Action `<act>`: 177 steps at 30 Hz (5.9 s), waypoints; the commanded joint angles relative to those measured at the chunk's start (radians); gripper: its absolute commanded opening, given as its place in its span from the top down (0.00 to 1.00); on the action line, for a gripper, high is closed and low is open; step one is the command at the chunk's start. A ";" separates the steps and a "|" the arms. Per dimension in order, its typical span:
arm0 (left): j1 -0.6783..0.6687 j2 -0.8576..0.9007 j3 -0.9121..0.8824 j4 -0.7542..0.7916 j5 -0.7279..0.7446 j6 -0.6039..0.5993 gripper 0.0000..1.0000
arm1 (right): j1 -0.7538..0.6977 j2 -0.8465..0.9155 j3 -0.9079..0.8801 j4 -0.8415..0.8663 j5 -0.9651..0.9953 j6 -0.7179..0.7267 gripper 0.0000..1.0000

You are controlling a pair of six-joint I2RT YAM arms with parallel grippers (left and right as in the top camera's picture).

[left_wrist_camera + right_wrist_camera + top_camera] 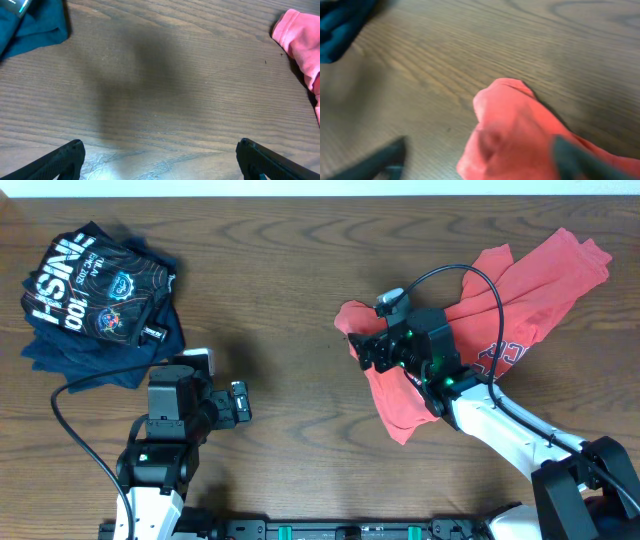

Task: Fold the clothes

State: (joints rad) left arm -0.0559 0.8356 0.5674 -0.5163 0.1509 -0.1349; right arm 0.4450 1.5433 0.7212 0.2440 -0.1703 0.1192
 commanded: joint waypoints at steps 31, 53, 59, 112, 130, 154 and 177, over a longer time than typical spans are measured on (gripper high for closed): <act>-0.394 0.710 0.023 0.886 0.204 -0.204 0.01 | -0.530 -0.222 0.016 -0.672 0.510 0.184 0.01; -0.556 1.087 0.259 1.180 0.196 -0.380 0.63 | -0.539 -0.222 0.016 -0.698 0.476 0.183 0.01; -0.528 1.071 0.282 1.172 0.201 -0.380 0.94 | -0.539 -0.222 0.016 -0.702 0.473 0.183 0.01; -0.417 0.281 0.281 0.197 0.196 -0.067 0.94 | -0.540 0.251 0.016 0.003 0.117 0.337 0.99; -0.402 0.060 0.282 0.313 -0.118 0.093 0.94 | -0.673 -0.417 0.018 -0.163 0.152 0.275 0.99; -0.387 -0.114 0.282 0.451 -0.296 0.124 0.94 | -0.700 -0.697 0.019 -0.225 0.289 0.126 0.99; -0.197 0.720 0.486 0.645 -0.148 -0.028 0.11 | -0.699 -0.090 0.089 -0.058 0.176 0.153 0.41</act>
State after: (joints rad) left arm -0.2562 1.5616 1.0336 0.1860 -0.0513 -0.1566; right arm -0.2317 1.4494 0.7898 0.2111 0.0002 0.2806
